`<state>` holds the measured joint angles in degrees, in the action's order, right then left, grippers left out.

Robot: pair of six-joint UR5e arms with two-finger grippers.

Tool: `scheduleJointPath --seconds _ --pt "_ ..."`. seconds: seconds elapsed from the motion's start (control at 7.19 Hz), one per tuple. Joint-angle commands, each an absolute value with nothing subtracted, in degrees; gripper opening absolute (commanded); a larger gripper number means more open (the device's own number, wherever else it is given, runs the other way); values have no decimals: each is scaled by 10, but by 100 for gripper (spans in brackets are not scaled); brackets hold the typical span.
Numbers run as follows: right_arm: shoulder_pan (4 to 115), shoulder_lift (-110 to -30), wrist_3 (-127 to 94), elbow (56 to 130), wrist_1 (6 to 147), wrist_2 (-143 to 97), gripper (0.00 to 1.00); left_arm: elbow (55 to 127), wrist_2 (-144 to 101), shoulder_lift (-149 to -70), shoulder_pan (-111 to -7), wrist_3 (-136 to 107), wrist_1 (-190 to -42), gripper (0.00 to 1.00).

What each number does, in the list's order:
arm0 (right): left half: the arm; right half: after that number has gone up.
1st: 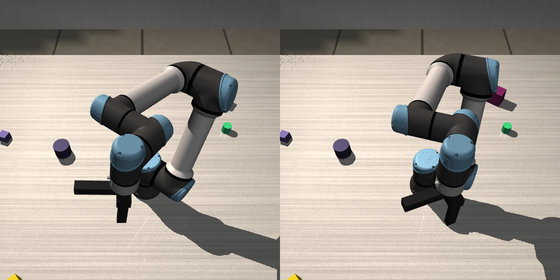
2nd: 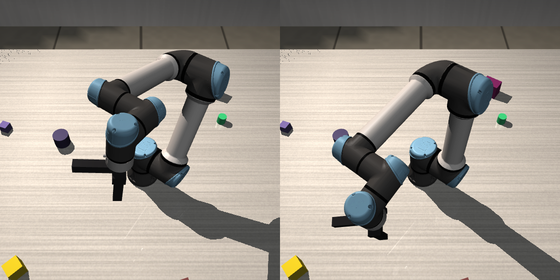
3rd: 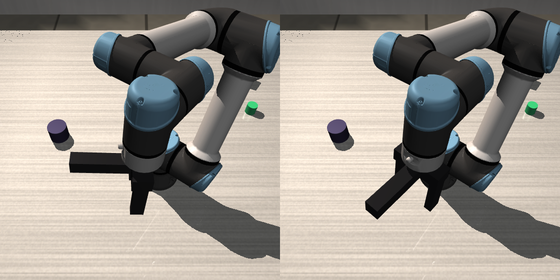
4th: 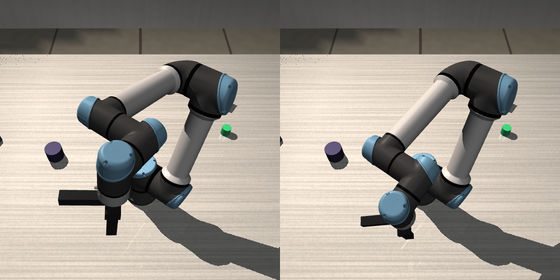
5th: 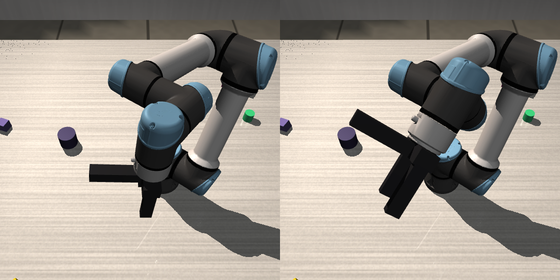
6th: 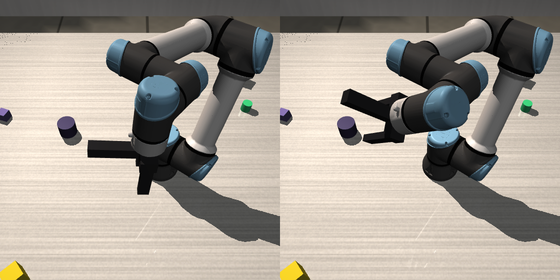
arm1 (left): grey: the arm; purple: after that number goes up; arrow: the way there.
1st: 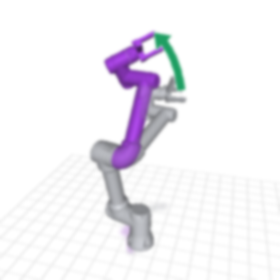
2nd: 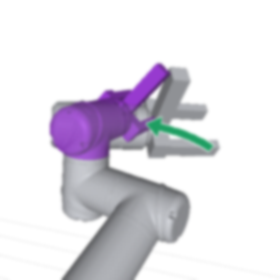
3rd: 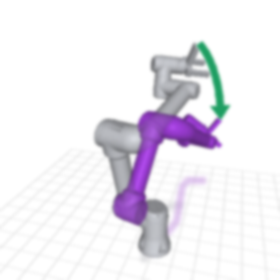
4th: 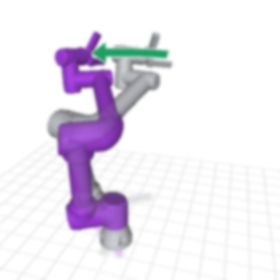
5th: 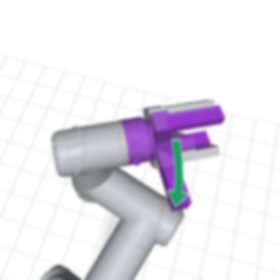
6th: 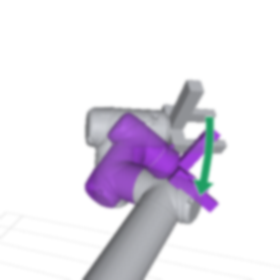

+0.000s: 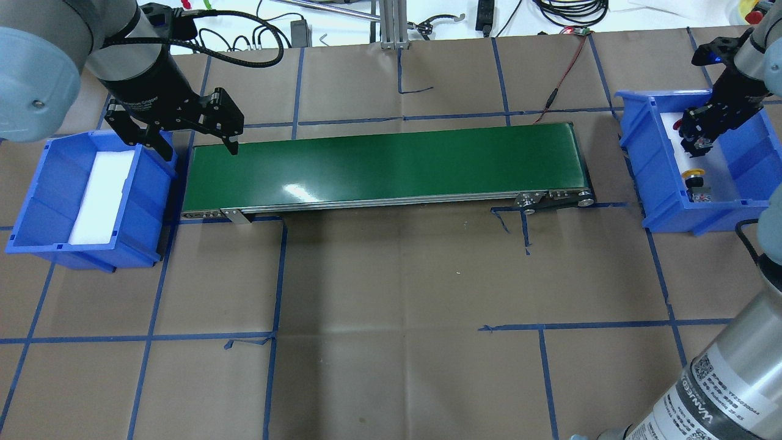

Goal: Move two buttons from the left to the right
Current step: 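Carry the red button into the blue bin beside the yellow one and release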

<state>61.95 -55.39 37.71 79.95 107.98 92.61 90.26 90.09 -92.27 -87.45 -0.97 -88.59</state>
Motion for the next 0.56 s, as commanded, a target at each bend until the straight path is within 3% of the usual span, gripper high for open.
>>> scheduleJointPath --seconds 0.0,0.14,0.28,0.42 --pt "620 -548 374 806 1087 925 5 903 901 -923 -875 -10 -886 100" --pt "620 -547 374 807 1087 924 20 903 901 -923 -875 -10 -886 100" --pt "621 -543 374 805 1088 903 88 903 901 -923 -875 -10 -886 100" --pt "621 -544 374 805 1086 875 100 903 901 -923 -875 -10 -886 100"
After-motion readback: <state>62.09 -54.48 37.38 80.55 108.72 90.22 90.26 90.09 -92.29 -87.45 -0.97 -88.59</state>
